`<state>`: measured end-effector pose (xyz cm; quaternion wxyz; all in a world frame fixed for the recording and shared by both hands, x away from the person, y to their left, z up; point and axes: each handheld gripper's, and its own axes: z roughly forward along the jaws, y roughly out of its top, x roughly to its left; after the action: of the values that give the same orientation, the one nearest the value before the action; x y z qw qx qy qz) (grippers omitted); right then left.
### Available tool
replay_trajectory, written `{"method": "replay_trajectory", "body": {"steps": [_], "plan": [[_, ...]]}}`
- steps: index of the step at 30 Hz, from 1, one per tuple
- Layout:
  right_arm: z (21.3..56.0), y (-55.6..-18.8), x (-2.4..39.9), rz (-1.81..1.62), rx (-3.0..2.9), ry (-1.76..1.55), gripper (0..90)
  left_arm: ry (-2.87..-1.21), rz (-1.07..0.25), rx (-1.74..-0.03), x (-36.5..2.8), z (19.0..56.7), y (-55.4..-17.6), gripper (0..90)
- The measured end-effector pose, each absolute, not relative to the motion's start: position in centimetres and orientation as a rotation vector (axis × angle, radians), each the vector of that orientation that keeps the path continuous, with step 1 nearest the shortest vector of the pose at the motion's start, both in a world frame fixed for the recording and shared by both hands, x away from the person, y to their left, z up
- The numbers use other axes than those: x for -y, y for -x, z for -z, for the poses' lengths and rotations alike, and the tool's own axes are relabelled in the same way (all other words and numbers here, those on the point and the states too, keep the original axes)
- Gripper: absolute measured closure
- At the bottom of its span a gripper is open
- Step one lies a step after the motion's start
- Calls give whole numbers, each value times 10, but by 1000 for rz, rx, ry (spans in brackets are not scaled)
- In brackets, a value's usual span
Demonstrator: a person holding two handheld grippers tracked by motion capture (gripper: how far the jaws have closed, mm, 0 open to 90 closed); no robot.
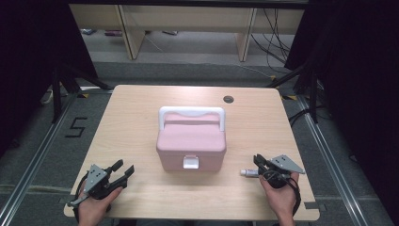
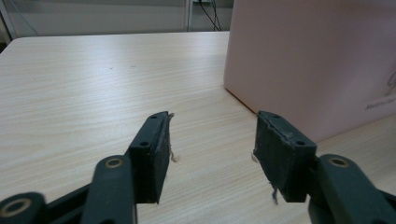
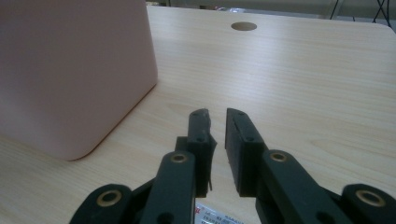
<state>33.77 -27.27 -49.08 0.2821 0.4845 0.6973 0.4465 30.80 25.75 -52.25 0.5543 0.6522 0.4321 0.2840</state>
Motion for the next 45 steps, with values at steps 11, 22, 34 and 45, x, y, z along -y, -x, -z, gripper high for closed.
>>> {"method": "replay_trajectory", "body": {"steps": [11,22,34,45], "plan": [[488,-345,277,-1240,-1860,-1305,845,-1525,-624,-979,-251,513,-314,711],[483,-348,258,-1215,-1908,-1286,895,-1640,-616,-899,-234,504,-317,881],[470,-356,231,-1266,-2010,-1242,900,-1737,-584,-824,-199,491,-342,897],[463,-372,213,-1242,-2066,-1118,900,-1764,-604,-794,-185,480,-367,898]]}}
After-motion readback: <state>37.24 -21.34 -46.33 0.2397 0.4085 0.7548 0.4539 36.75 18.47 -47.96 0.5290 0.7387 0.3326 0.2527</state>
